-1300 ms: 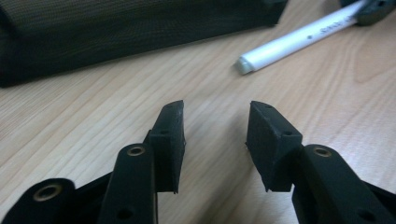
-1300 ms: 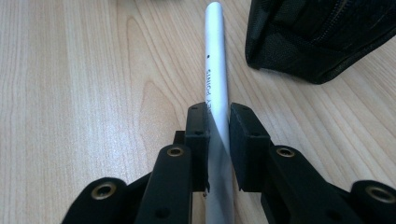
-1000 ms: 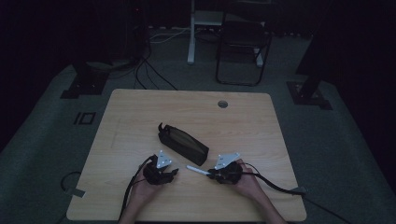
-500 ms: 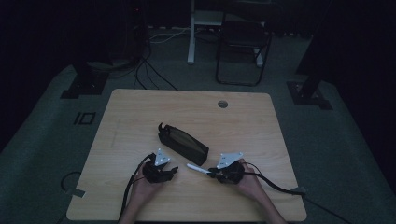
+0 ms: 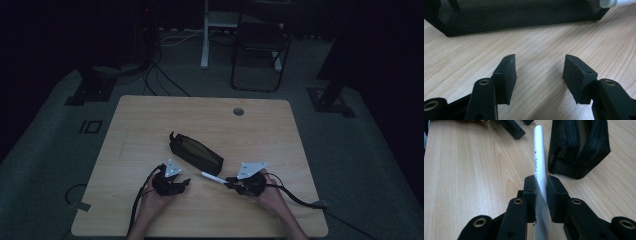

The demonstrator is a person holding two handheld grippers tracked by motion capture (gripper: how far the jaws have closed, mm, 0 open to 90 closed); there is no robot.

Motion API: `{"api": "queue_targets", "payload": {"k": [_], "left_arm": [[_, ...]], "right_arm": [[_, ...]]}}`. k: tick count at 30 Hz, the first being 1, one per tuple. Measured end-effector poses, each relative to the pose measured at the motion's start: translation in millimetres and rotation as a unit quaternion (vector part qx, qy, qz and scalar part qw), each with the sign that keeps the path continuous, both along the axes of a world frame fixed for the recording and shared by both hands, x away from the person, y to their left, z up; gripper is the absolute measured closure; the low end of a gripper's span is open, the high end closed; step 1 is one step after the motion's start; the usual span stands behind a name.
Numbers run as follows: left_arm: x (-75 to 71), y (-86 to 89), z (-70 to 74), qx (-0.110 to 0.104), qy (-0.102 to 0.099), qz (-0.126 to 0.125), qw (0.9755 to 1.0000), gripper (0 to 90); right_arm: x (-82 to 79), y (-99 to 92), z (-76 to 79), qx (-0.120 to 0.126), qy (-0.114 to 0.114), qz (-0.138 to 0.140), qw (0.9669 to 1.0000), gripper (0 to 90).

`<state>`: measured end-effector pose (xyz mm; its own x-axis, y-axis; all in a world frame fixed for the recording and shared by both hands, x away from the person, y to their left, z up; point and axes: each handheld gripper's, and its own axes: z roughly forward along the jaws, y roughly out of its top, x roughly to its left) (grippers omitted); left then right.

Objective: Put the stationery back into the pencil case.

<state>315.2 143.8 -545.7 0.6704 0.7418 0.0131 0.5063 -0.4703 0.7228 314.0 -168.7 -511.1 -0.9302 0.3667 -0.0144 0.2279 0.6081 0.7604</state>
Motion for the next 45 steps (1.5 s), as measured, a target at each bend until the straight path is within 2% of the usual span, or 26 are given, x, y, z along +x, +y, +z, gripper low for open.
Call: {"api": "queue_targets", "payload": {"k": [6, 8, 10, 15, 19, 22, 25, 26, 33, 37, 41, 45], "left_arm": [[0.0, 1.8, 1.4, 0.007, 0.001, 0.008, 0.9999, 45.2], [-0.1, 2.6, 2.1, 0.011, 0.000, 0.010, 0.9999, 48.3], [-0.2, 5.3, 4.3, 0.017, -0.002, 0.023, 0.9996, 49.7], [0.5, 17.4, 15.4, -0.013, -0.019, 0.038, 0.9990, 48.5], [5.0, 28.8, 27.1, -0.029, -0.040, 0.059, 0.9971, 46.7], [9.9, 34.7, 34.7, -0.032, -0.053, 0.070, 0.9956, 45.0], [17.1, 39.6, 41.5, -0.051, -0.059, 0.075, 0.9941, 42.8], [20.2, 41.0, 43.3, -0.052, -0.065, 0.078, 0.9934, 41.6], [46.5, 44.1, 53.5, -0.070, -0.060, 0.080, 0.9925, 34.2], [62.3, 42.8, 55.8, -0.072, -0.053, 0.086, 0.9923, 32.2], [74.7, 41.8, 54.9, -0.071, -0.038, 0.097, 0.9920, 40.0], [80.8, 39.2, 53.8, -0.079, -0.037, 0.099, 0.9913, 44.0]], "right_arm": [[-3.7, 1.9, 7.3, 0.004, -0.010, 0.003, 0.9999, 78.5], [-4.7, 3.0, 9.6, 0.005, -0.013, 0.006, 0.9999, 78.5], [-5.6, 3.6, 11.2, 0.005, -0.014, 0.005, 0.9999, 78.4], [-5.3, 1.9, 15.3, 0.005, -0.021, 0.000, 0.9998, 78.5], [-5.1, -0.4, 19.3, 0.010, -0.026, -0.007, 0.9996, 78.5], [-4.4, -2.3, 21.7, 0.012, -0.027, -0.013, 0.9995, 78.5], [-3.4, -3.7, 23.5, 0.016, -0.026, -0.016, 0.9994, 78.5], [-3.3, -4.0, 23.9, 0.016, -0.026, -0.017, 0.9994, 78.5], [-2.1, -6.1, 26.3, 0.018, -0.031, -0.022, 0.9991, 78.4], [-1.5, -7.5, 27.7, 0.019, -0.034, -0.025, 0.9989, 78.5], [-1.3, -9.2, 30.0, 0.021, -0.037, -0.031, 0.9986, 78.5], [-0.3, -11.0, 31.9, 0.023, -0.041, -0.035, 0.9983, 78.5]]}}
